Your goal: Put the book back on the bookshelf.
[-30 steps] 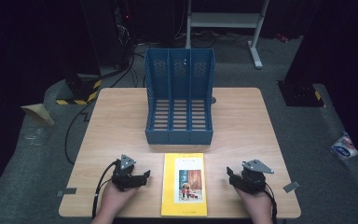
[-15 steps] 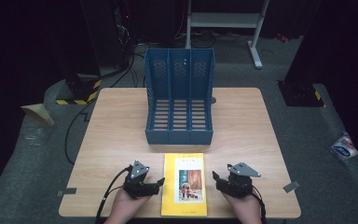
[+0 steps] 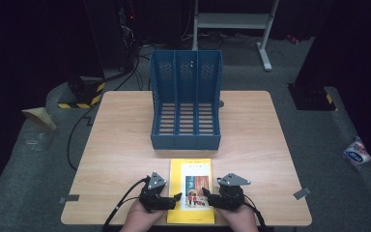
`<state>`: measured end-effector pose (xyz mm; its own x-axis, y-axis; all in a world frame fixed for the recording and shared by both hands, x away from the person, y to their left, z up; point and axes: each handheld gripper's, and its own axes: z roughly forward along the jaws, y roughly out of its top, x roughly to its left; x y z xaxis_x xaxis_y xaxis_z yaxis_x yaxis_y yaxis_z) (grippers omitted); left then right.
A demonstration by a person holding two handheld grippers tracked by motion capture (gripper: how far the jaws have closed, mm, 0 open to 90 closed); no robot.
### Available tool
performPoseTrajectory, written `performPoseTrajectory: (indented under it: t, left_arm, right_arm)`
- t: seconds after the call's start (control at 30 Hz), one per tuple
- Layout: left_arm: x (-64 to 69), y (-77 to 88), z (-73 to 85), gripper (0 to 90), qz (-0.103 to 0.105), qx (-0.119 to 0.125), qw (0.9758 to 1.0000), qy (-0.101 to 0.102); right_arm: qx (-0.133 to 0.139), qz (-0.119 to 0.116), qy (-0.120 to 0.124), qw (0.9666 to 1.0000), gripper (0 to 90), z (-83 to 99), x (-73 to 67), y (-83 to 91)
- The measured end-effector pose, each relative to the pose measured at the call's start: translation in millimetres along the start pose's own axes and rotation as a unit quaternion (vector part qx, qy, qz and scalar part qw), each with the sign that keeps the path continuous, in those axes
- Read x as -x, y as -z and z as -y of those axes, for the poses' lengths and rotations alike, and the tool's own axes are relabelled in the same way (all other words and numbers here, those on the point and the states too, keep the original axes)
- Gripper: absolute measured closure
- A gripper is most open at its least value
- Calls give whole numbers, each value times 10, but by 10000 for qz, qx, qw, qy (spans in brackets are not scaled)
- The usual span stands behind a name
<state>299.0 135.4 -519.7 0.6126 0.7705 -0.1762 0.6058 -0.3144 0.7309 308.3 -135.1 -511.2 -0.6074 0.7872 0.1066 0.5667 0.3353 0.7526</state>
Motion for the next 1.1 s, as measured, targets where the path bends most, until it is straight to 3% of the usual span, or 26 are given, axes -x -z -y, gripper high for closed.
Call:
performPoseTrajectory:
  t: [0.2,0.8,0.9,1.1]
  left_arm:
    - [36,-31,-2,210,138,-69,9999,-26]
    - [93,-83,-18,198,53,-9,10000,43]
    - [128,-144,-76,205,29,-49,10000,39]
    - [218,-337,-268,205,72,-189,9998,-57]
  right_arm:
    - [-126,-140,-1,9998,284,9,-42,-55]
    - [-246,-331,-316,9986,243,12,-35,-119]
    - [-258,-291,-402,9984,233,20,10,-113]
    - [-193,-20,-839,9963,279,23,179,-44]
